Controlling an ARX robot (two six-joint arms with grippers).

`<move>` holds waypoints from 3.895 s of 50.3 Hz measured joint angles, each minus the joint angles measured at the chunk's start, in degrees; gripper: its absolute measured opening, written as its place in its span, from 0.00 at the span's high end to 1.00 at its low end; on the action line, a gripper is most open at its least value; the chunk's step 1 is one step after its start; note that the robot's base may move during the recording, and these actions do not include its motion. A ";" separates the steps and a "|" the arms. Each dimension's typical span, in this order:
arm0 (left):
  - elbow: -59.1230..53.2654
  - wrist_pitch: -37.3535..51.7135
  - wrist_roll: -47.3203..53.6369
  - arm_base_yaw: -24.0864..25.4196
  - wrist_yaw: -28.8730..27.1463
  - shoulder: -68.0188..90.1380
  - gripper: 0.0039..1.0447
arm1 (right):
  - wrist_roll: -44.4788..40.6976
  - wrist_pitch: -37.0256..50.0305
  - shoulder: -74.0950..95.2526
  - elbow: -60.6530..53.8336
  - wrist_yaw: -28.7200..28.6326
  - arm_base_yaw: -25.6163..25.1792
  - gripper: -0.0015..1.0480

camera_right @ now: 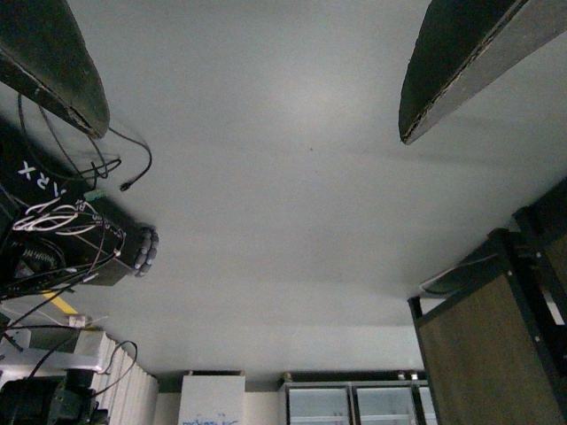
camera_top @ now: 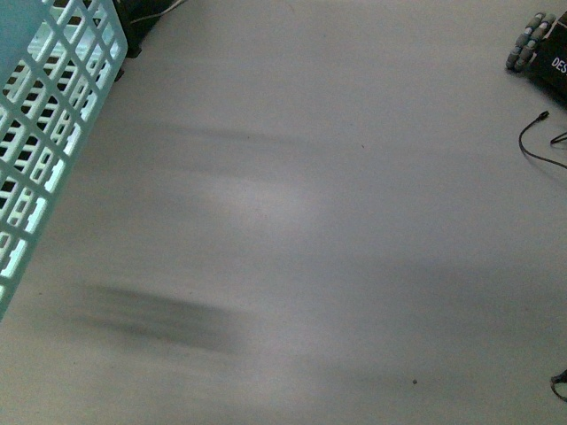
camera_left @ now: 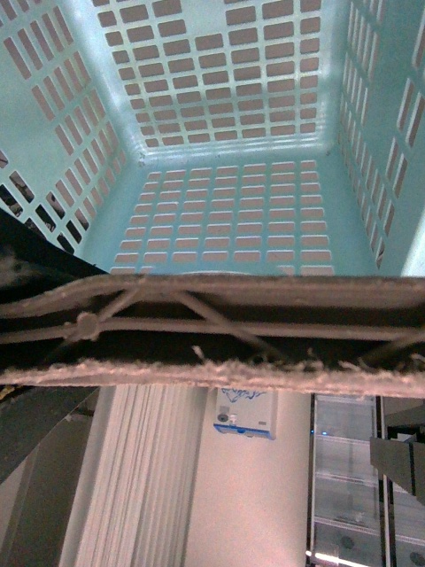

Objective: Pick lemon and mango into basket

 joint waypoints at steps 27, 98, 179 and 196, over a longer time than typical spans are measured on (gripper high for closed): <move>0.00 -0.24 -0.42 0.00 0.55 0.17 0.94 | 0.00 0.00 0.00 0.00 0.02 0.00 0.08; 0.02 -0.24 -0.42 0.00 0.50 0.17 0.94 | -0.04 0.00 0.00 0.00 -0.04 0.00 0.08; 0.13 -0.28 -0.61 0.00 0.66 0.13 0.94 | 0.00 0.02 -0.04 0.00 0.07 0.00 0.08; 0.13 -0.42 -0.44 0.00 0.46 0.11 0.94 | 0.00 0.00 -0.07 0.00 0.02 0.00 0.08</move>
